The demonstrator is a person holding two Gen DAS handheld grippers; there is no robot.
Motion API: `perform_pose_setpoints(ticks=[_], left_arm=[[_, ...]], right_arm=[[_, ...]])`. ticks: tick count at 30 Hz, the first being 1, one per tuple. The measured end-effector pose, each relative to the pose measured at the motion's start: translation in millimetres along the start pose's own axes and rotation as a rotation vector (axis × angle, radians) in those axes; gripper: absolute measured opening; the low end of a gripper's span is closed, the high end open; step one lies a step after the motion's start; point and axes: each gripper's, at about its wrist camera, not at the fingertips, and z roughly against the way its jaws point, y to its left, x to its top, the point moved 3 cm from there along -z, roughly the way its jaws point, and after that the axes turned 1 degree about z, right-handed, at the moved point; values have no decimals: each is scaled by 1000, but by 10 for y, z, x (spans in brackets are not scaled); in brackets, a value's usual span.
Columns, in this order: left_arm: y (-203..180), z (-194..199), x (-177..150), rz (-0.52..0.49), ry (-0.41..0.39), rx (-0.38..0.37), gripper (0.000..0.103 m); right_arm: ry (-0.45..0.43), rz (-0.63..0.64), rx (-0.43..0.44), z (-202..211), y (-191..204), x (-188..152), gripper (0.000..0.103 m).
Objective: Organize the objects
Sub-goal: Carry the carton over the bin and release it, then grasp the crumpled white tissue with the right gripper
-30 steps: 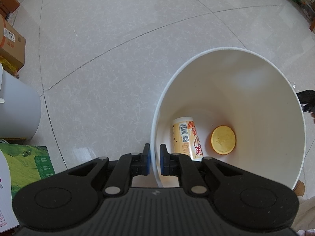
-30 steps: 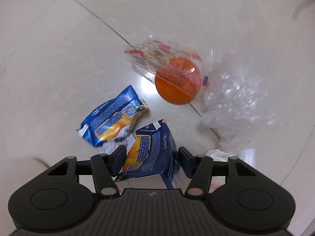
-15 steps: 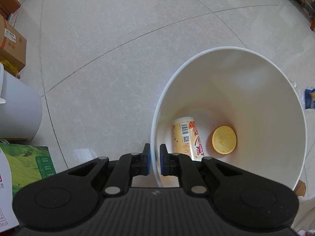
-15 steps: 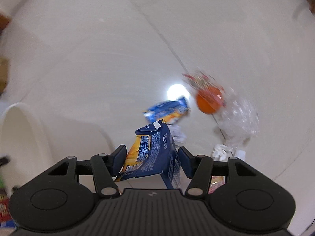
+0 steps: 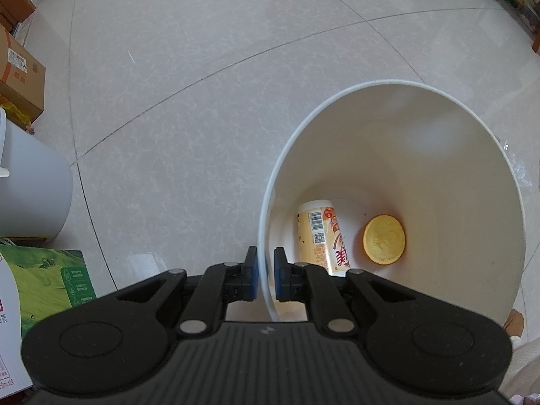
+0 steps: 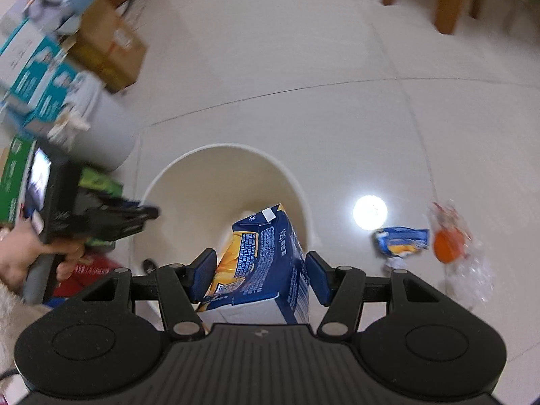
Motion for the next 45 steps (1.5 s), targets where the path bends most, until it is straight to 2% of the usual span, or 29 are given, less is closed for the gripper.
perform_pose_setpoints(ticks=[3, 6, 10, 14, 18, 22, 26, 31, 35, 45], left_arm=[[5, -1, 6, -3, 1, 0, 7], [6, -7, 8, -1, 1, -1, 7], [-1, -15, 5, 0, 1, -1, 7], [0, -16, 2, 4, 1, -3, 7], [6, -14, -5, 6, -1, -5, 7], [15, -12, -10, 13, -1, -10, 7], [37, -12, -13, 16, -2, -15, 7], [31, -14, -8, 11, -1, -12, 7], [23, -14, -8, 9, -2, -10, 7], [9, -11, -16, 3, -4, -5, 7]], right_arm=[[13, 59, 5, -78, 181, -51, 65], [6, 103, -2, -114, 270, -93, 76], [-8, 118, -20, -130, 283, -131, 77], [-38, 98, -46, -89, 131, -154, 77], [-109, 88, -90, -32, -65, -182, 77], [-203, 77, -169, -11, -373, -224, 81], [-243, 38, -246, -118, -787, -287, 83], [-207, -49, -284, -465, -1315, -437, 83], [-163, -72, -312, -820, -1597, -586, 83], [-61, -115, -309, -1703, -1880, -839, 83]])
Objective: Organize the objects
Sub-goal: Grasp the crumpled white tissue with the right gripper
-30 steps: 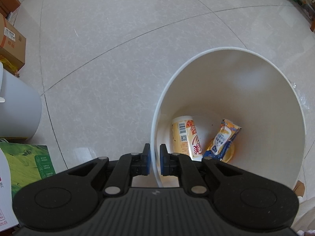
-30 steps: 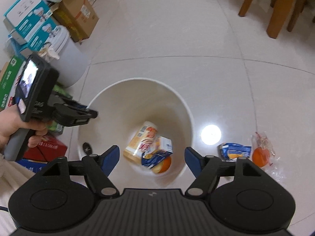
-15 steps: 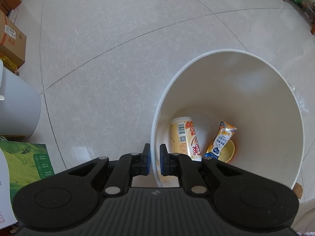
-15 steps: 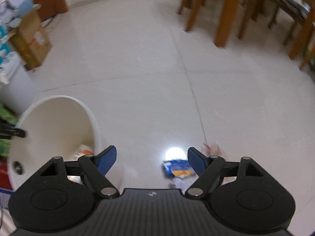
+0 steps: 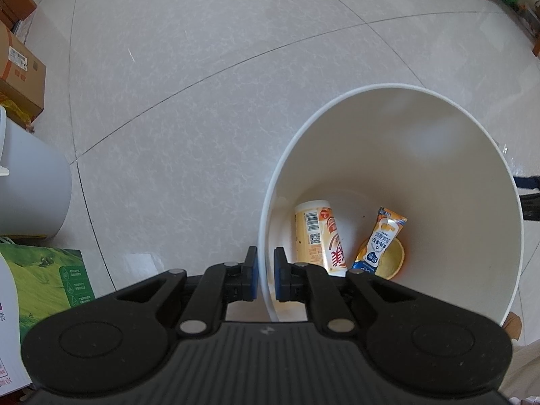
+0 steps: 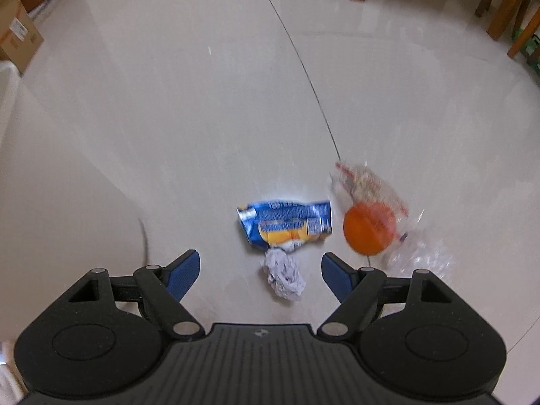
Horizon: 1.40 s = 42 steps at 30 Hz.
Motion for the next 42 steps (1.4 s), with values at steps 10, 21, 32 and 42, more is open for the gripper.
perform_pose_setpoints(ticks=[10, 21, 32, 42], left_arm=[[9, 5, 3, 1, 2, -3, 7], [5, 5, 8, 2, 3, -2, 7], [12, 1, 7, 2, 2, -4, 7], [6, 1, 4, 0, 0, -3, 7]], right_arm=[[69, -9, -47, -699, -60, -200, 83], [111, 1, -97, -1146, -111, -290, 80], [152, 16, -91, -1228, -137, -248, 39], [163, 49, -88, -632, -108, -104, 37]])
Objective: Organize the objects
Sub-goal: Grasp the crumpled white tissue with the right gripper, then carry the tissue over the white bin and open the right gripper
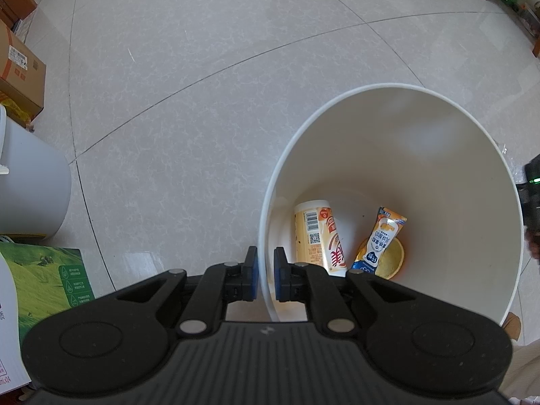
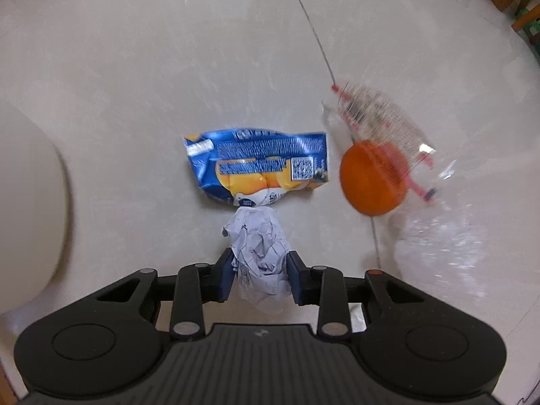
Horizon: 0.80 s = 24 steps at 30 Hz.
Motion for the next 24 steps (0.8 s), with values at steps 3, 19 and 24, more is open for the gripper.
perform_pose_setpoints(ticks=[3, 19, 24], left_arm=[[-10, -1, -3, -3, -3, 6, 7], [10, 8, -3, 5, -4, 3, 7], [-1, 5, -3, 4, -4, 8, 7]], right_arm=[[-10, 39, 8, 381, 52, 35, 37], [-216, 192, 173, 2572, 649, 24, 37], [-251, 255, 253, 2876, 1033, 77, 37]])
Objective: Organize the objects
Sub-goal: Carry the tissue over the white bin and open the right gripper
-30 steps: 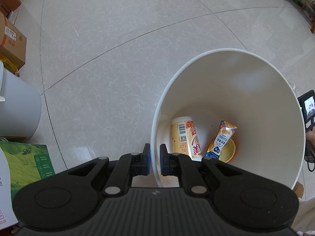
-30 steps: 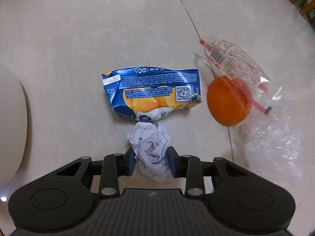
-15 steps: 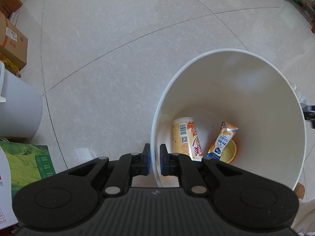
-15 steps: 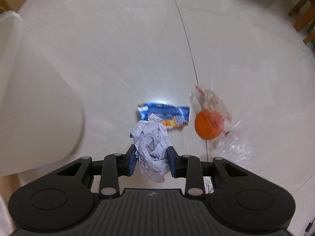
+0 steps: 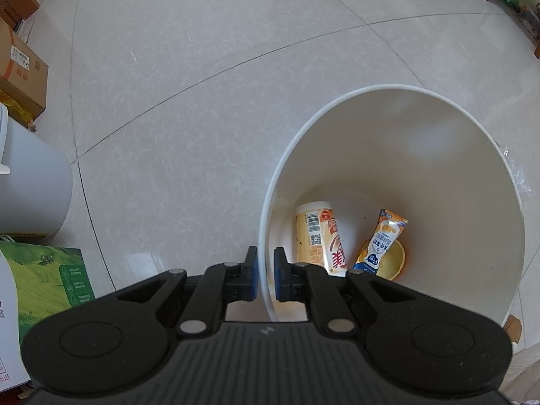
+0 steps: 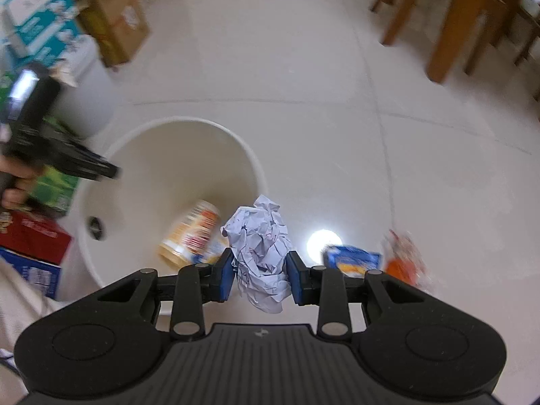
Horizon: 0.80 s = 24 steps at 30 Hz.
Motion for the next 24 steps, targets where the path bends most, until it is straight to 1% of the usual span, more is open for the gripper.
perform_pose_setpoints(ticks=[5, 7, 8, 9, 11, 14, 17, 19, 21, 24], left_arm=[[-13, -4, -4, -3, -1, -1, 7], [-7, -2, -4, -3, -1, -4, 7], [-2, -2, -3, -2, -1, -7, 7], [4, 0, -4, -1, -1, -8, 7], [14, 1, -7, -1, -2, -11, 7], [27, 0, -4, 0, -1, -12, 7], [22, 2, -2, -2, -1, -11, 7], [16, 4, -5, -4, -1, -10, 7], [15, 3, -6, -2, -1, -12, 7], [14, -2, -3, -1, -1, -12, 7]], right_arm=[[-6, 56, 49, -15, 299, 113, 38], [-4, 73, 55, -19, 377, 148, 45], [-6, 77, 59, -32, 402, 160, 56], [-13, 81, 60, -29, 425, 133, 61], [-16, 91, 63, -12, 463, 135, 62], [-17, 79, 55, 4, 443, 123, 66], [-19, 57, 41, -17, 389, 113, 67], [-26, 36, 34, -12, 331, 105, 70], [-38, 17, 24, 1, 255, 98, 75], [-50, -10, -1, 11, 128, 71, 76]])
